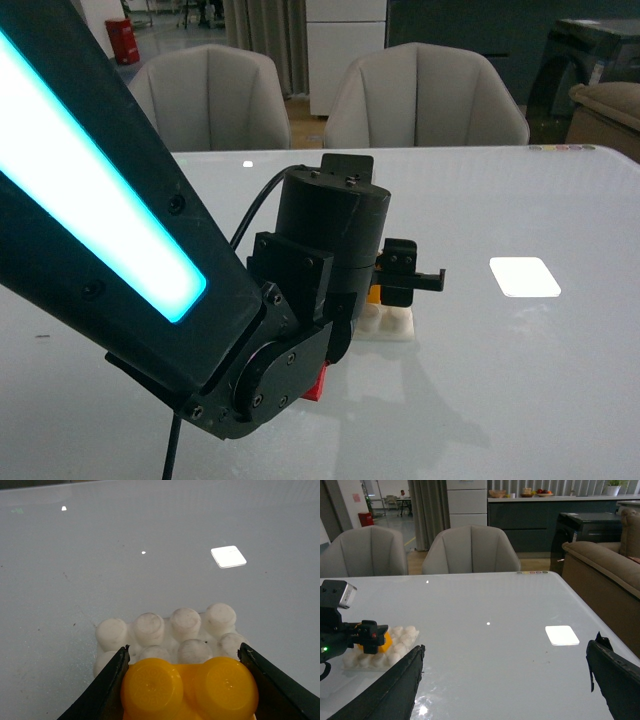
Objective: Insert yellow block into base center
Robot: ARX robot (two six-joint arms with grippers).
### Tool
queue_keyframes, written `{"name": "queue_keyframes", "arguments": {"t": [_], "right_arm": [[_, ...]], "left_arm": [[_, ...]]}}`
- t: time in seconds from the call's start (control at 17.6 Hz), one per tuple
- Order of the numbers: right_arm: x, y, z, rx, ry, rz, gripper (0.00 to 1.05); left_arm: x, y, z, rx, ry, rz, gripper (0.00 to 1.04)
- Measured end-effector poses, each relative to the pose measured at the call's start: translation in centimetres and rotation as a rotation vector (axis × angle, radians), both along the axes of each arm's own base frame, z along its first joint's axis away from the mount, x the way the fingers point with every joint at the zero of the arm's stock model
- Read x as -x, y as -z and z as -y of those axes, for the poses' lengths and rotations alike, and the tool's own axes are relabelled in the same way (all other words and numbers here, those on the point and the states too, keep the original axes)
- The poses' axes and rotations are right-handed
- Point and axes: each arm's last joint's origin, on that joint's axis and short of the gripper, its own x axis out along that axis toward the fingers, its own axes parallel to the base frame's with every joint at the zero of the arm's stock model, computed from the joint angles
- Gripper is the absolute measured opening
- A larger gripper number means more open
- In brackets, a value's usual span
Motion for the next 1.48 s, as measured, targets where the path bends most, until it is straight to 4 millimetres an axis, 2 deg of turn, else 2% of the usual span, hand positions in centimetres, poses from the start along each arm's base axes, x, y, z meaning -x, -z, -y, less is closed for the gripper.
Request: {"name": "queue_keyframes", "arguments": {"t": [0.34,0.8,1.02,1.2,1.31,1.42,1.48], "right_arm": [[0.0,0.0,0.0,0.000,0.000,0.000,0.98],[0.0,0.0,0.0,0.000,0.000,0.000,0.98],[0.0,0.0,0.0,0.000,0.000,0.000,0.98],[0.0,0.0,0.0,0.000,0.000,0.000,0.98],[0.0,0.0,0.0,0.000,0.000,0.000,0.98],[0.0,0.0,0.0,0.000,0.000,0.000,0.98],[0.0,0.0,0.0,0.000,0.000,0.000,0.98]], "left_arm": [[-0.3,0.1,-0.3,0.000,-0.009,-0.006,0.59],[-0.1,0.4,0.7,0.000,0.001,-0.011,0.59],[-0.2,1.6,0.9,-0.018,0.005,-0.045,0.59],[-0.1,1.7,0.9,-0.019,0.014,-0.058,0.59],[-0.2,1.7,0.9,-0.007,0.031,-0.065,0.75],[0.0,1.6,1.0,0.012,0.060,-0.075,0.96],[0.2,1.6,1.0,0.011,0.068,-0.079,0.99]]}}
